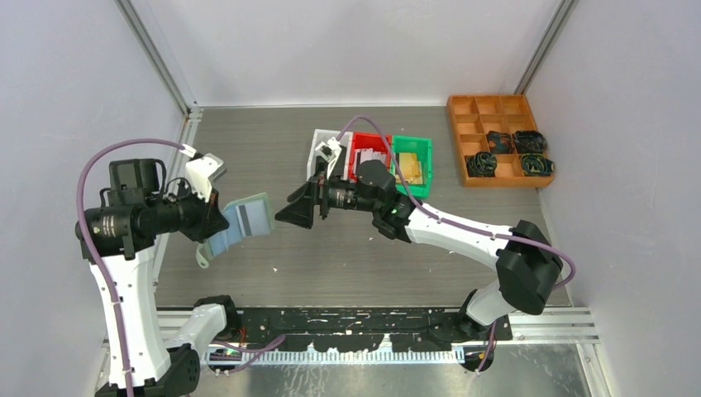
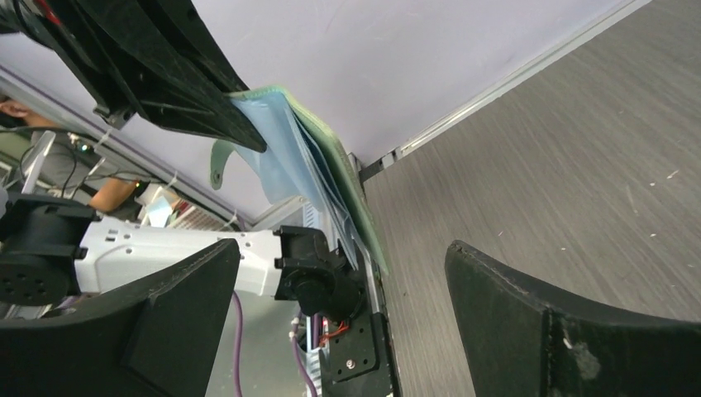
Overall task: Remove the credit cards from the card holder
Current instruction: Remove the credit card from the card holder.
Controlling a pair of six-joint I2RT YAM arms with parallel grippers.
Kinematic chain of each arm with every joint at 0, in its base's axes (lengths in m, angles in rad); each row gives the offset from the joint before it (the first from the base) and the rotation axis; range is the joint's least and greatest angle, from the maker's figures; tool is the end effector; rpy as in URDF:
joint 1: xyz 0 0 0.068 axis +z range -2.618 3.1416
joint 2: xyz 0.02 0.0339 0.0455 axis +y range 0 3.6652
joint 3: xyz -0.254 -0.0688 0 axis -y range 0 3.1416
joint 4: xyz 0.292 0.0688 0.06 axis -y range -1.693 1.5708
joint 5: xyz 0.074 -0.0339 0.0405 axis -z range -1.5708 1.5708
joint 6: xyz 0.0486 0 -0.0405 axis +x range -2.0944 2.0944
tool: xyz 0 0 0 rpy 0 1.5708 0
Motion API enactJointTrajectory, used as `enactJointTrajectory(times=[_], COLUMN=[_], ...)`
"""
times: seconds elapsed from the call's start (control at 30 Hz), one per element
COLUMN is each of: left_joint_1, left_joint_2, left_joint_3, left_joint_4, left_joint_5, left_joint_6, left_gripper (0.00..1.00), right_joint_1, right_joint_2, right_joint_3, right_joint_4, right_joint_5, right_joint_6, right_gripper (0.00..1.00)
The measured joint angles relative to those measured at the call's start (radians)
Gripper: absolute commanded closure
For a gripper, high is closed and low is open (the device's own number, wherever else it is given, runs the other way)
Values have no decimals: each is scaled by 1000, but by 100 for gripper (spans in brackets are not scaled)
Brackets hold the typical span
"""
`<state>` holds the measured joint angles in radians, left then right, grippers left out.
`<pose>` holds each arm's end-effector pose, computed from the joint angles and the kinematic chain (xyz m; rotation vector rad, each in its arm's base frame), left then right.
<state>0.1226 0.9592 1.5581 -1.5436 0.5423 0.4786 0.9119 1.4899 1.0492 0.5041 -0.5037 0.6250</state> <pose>0.1512 -0.0066 0.4419 0.6280 2.2893 -0.4012 0.2297 0.3350 0.3038 -0.6981 1.6017 1.5596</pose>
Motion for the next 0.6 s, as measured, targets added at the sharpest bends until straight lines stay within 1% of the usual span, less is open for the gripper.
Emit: enactJointTrajectory(times=[0.17, 0.37, 0.5, 0.53, 0.6], left_joint_1=[0, 0, 0, 0, 0], left_joint_2=[-15, -34, -27, -24, -15], left_joint_3=[20, 91, 111, 113, 118], left_joint_4=[-28, -48, -48, -48, -48], left_joint_5=[114, 279, 370, 387, 415], left_joint_6=[40, 63, 64, 64, 68], left_gripper=[100, 100, 100, 100, 100], right_joint_1=[5, 5, 5, 5, 5], right_joint_2=[11, 11, 11, 11, 11], right_joint_3=[0, 1, 2, 2, 2], right_joint_4=[13, 55, 90, 101, 121], right_joint_5=[-58, -146, -194, -203, -220], right_joint_6=[5, 32, 62, 71, 90], right_gripper=[1, 1, 11, 15, 28])
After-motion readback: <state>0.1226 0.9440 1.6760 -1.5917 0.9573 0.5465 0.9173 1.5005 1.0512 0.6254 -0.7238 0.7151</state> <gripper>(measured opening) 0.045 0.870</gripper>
